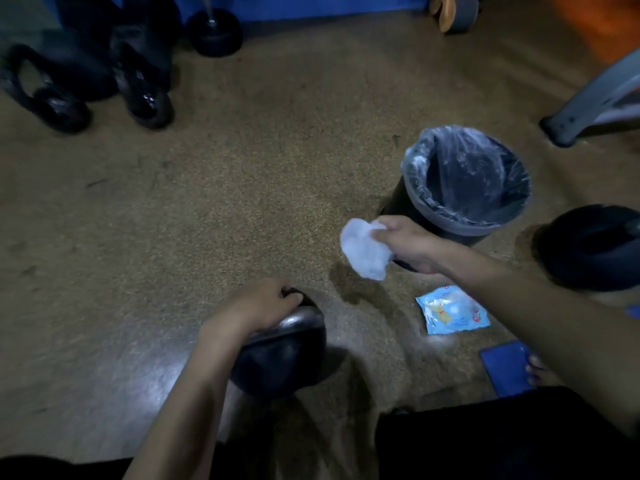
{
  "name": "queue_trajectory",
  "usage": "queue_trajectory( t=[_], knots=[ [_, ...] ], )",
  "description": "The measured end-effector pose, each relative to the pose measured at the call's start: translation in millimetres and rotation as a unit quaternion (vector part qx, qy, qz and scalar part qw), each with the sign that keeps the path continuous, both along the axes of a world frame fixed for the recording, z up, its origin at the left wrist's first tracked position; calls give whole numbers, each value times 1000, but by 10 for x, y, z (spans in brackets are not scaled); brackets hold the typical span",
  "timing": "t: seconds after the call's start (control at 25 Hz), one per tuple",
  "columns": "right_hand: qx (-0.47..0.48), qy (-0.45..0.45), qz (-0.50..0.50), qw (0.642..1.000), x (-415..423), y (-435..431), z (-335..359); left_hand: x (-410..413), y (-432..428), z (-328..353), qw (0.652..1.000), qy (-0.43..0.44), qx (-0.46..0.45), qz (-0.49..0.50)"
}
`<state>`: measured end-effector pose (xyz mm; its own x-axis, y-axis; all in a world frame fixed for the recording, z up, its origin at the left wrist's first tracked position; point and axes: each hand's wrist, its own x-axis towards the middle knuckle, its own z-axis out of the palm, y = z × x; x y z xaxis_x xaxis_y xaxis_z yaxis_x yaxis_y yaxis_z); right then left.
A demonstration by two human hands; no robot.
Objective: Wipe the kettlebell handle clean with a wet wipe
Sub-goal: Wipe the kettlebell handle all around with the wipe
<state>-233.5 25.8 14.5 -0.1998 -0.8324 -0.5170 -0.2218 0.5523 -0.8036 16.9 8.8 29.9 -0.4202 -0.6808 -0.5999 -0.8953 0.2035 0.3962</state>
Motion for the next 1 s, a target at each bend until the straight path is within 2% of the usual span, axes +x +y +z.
queue_trajectory(
  t=[0.16, 0.24, 0.28, 0.36, 0.4, 0.44, 0.52, 0.76, 1.0],
  knots=[
    [8, -98, -72, 992, 624, 211, 73, 339, 252, 66, 998, -27, -55, 17],
    [-10, -57, -163, 985, 886, 398, 79, 425, 363, 102, 997, -17, -75, 26],
    [-23, -46, -232, 971, 981, 484, 61, 430, 398, 122, 996, -5, -81, 32],
    [-46, -104, -356, 928, 1135, 725, -37, 430, 442, 158, 997, 11, -66, 48],
    [-54, -135, -385, 912, 1190, 839, -95, 421, 436, 163, 996, 16, -61, 56],
    [-52, -149, -384, 910, 1232, 937, -177, 409, 424, 167, 996, 19, -54, 61],
    [-21, -114, -360, 926, 1279, 1098, -303, 403, 405, 144, 996, 25, -49, 64],
    [20, -41, -384, 922, 1458, 1109, -610, 399, 513, -55, 986, 26, -119, 112],
    [13, -36, -351, 936, 1609, 1026, -846, 418, 541, -113, 982, 47, -133, 124]
  ],
)
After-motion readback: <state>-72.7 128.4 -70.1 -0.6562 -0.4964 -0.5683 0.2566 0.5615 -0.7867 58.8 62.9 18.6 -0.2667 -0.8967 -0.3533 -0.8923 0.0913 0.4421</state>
